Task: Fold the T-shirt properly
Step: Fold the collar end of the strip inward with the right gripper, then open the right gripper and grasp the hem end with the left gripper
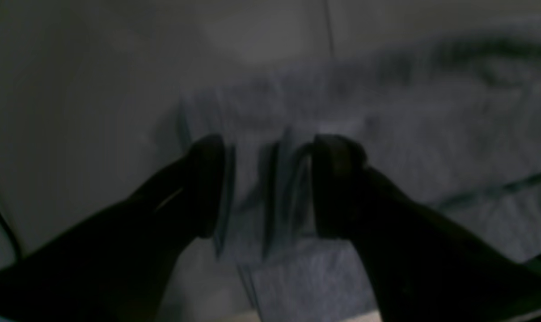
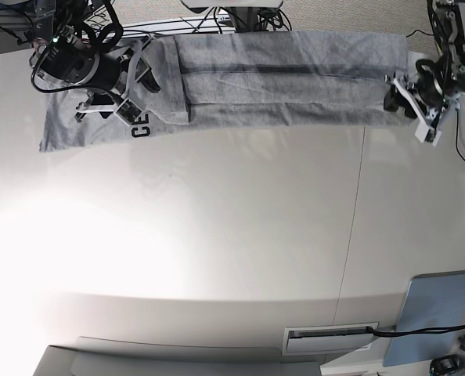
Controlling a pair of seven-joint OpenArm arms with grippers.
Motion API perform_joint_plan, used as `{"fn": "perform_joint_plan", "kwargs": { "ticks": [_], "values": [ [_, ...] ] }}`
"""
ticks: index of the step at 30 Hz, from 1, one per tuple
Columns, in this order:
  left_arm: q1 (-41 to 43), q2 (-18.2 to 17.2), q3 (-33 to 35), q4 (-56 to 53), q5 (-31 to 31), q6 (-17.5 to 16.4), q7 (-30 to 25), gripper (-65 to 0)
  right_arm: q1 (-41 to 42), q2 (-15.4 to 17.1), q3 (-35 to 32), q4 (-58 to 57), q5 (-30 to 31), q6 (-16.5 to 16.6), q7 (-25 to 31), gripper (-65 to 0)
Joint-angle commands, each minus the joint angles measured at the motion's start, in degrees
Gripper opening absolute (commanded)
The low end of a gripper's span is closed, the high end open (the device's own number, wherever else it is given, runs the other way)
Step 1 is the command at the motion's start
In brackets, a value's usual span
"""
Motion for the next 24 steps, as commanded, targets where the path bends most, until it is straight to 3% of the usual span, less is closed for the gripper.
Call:
{"fn": "perform_joint_plan", "kwargs": {
  "ticks": [1, 11, 14, 17, 19, 24],
  "values": [
    [0.33, -0.96, -0.48, 0.76, 0.04, 0.17, -0.92, -32.3, 0.15, 0.66, 0.22, 1.01, 0.15, 0.06, 1.11, -38.8],
    [2.89, -0.57, -0.48, -2.40, 3.67, 5.99, -3.10, -32.4, 0.15, 0.66, 0.22, 1.01, -0.24, 0.02, 1.53, -38.8],
    [2.86, 0.22, -0.48, -5.68, 0.72, 5.88, -3.34, -32.4, 0.15, 0.66, 0.22, 1.01, -0.22, 0.02, 1.55, -38.8],
    [2.86, 0.46, -0.48, -8.74, -4.22, 2.64, -3.10, -33.5, 0.15, 0.66, 0.22, 1.01, -0.22, 0.00, 1.64, -38.8],
    [2.86, 0.46, -0.48, -10.12, -6.99, 1.07, -2.89, -38.7, 0.15, 0.66, 0.22, 1.01, -0.24, 0.02, 1.75, -38.8],
    [2.49, 0.37, -0.48, -10.54, -9.42, 0.48, -0.90, -63.3, 0.17, 0.66, 0.22, 1.01, -0.24, 0.02, 2.03, -38.8]
  ]
}}
